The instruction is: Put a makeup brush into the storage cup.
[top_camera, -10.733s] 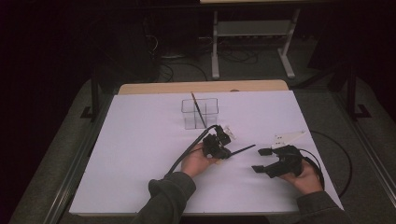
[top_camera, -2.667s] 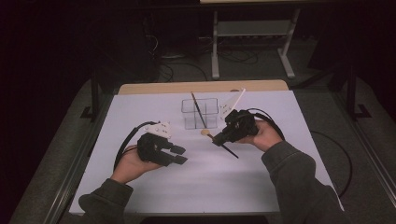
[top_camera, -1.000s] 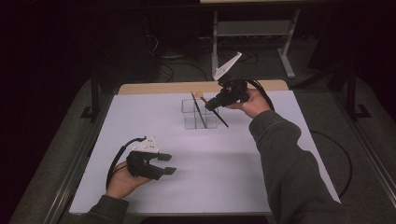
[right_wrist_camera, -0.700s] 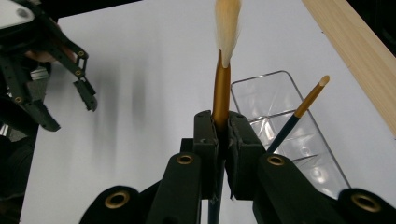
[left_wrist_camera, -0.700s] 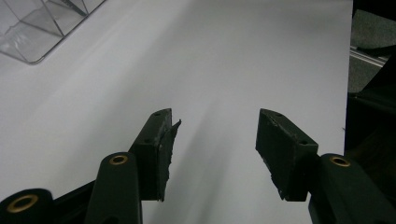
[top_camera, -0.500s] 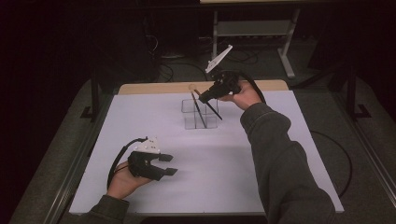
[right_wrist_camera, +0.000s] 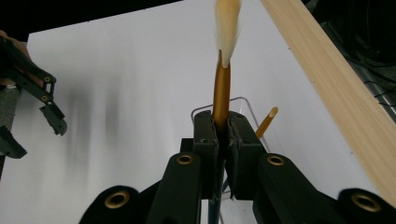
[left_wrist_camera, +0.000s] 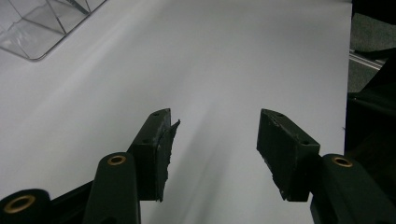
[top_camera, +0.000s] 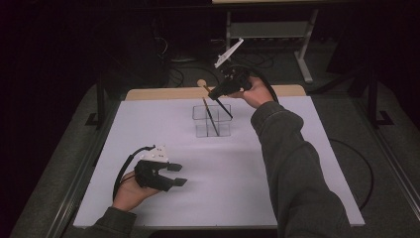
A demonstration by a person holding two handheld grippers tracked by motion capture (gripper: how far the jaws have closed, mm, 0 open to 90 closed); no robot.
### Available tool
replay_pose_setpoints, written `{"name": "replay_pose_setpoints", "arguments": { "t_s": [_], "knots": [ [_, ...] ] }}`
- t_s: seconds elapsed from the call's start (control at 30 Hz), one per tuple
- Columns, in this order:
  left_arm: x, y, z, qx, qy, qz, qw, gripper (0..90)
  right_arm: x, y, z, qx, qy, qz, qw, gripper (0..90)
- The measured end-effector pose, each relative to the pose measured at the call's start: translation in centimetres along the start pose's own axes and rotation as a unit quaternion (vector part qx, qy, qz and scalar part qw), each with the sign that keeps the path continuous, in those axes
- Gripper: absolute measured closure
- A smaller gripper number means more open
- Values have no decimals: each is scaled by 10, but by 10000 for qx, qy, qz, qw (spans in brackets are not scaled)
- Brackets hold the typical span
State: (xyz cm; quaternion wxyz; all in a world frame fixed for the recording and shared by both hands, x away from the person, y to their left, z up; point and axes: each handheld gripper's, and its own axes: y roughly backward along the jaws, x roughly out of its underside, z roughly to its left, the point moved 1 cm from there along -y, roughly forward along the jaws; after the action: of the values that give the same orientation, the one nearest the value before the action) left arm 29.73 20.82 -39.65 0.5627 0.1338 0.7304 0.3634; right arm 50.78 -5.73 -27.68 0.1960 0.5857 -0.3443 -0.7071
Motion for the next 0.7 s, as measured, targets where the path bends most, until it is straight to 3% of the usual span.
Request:
{"name": "replay_pose_setpoints", "arguments": {
  "t_s": [0.27,0.7],
  "knots": [
    [2,1,1,27,105,-64,9999,447,-8,-5,-6,41,-32,-28,10000,828],
    [4,3,2,0,70,-24,10000,441,-8,-24,-15,135,-136,31,9998,827]
  ]
}}
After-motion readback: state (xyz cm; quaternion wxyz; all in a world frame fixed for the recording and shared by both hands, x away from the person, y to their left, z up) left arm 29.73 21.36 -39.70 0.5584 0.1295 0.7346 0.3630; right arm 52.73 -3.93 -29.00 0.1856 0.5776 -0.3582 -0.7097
